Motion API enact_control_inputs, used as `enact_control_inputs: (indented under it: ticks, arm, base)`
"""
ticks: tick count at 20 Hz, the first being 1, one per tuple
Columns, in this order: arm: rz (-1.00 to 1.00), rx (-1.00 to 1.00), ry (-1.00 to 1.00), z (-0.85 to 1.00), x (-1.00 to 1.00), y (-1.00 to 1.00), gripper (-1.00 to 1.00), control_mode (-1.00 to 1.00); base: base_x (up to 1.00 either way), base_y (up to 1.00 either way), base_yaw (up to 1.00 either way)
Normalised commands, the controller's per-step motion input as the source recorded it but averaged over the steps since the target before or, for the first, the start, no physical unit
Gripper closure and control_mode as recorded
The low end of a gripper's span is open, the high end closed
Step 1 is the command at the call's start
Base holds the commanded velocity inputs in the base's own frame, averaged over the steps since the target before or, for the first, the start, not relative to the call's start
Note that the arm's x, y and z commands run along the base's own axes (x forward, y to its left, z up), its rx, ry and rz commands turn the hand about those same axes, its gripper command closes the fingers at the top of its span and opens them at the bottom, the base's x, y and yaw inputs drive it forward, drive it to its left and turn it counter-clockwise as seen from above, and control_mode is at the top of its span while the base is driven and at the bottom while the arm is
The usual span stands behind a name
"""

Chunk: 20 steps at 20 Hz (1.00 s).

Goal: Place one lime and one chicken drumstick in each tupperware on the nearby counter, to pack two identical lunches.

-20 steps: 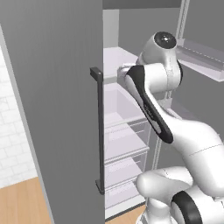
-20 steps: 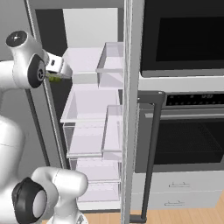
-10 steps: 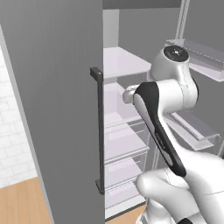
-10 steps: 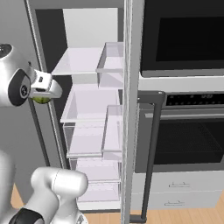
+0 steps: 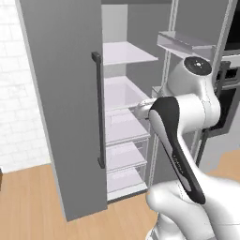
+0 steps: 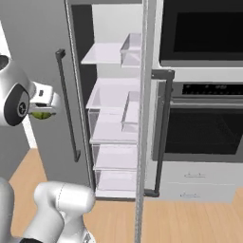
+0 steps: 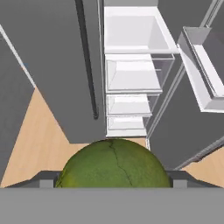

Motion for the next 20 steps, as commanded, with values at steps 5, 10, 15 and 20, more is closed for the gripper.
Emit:
enact_control_inputs:
  ticks: [5,10,15,20]
  arm:
    - [0.0,0.0,0.0,0.0,0.0,0.0,1.0,1.0]
    - [0.0,0.0,0.0,0.0,0.0,0.0,1.0,1.0]
    - [0.0,0.0,0.0,0.0,0.0,0.0,1.0,1.0]
    - [0.0,0.0,0.0,0.0,0.0,0.0,1.0,1.0]
  base:
    - [-1.0,0.17,0.08]
    - [-1.0,0.05,-0.2]
    - [-1.0,0.0,-0.48]
    - [-0.94,-0.25,-0.62]
